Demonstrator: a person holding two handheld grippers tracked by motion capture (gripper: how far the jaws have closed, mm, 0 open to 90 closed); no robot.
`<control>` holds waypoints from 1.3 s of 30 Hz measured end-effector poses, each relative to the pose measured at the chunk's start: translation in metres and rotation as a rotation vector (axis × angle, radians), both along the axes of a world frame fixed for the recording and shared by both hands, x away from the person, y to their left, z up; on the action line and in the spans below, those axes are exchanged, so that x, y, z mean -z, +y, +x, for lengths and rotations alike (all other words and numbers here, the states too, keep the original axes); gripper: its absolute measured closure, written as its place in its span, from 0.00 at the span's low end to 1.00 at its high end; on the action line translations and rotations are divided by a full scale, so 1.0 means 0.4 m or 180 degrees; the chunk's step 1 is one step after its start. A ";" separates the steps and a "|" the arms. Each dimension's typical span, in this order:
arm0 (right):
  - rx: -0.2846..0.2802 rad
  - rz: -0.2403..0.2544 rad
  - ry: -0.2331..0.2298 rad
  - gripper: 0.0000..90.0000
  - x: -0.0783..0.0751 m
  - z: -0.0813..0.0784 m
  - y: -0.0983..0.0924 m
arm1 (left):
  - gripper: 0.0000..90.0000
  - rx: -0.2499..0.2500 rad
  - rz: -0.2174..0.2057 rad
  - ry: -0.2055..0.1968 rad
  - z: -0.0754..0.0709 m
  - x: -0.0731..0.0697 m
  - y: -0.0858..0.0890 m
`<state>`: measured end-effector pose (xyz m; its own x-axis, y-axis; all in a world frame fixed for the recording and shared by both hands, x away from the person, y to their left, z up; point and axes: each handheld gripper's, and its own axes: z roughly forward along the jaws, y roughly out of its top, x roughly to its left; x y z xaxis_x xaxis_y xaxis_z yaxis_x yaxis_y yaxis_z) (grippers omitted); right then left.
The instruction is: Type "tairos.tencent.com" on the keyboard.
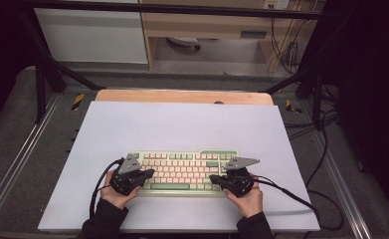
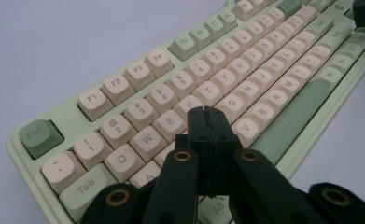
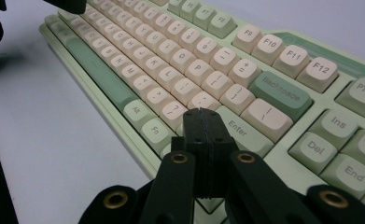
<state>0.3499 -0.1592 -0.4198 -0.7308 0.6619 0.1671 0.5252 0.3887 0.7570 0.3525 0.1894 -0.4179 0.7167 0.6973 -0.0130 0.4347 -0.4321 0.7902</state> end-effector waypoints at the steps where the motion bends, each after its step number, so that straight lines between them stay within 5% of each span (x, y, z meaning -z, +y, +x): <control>1: -0.0001 0.0002 0.0001 1.00 0.000 0.000 0.000 | 1.00 -0.0009 -0.0005 -0.0002 0.002 0.000 0.001; 39: -0.0010 0.0013 -0.0005 1.00 0.000 0.002 0.000 | 1.00 -0.0162 0.0108 -0.0015 0.050 0.040 -0.029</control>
<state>0.3506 -0.1593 -0.4200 -0.7330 0.6589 0.1688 0.5229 0.3871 0.7594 0.3724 0.1778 -0.4339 0.6804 0.7327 0.0145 0.4530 -0.4360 0.7776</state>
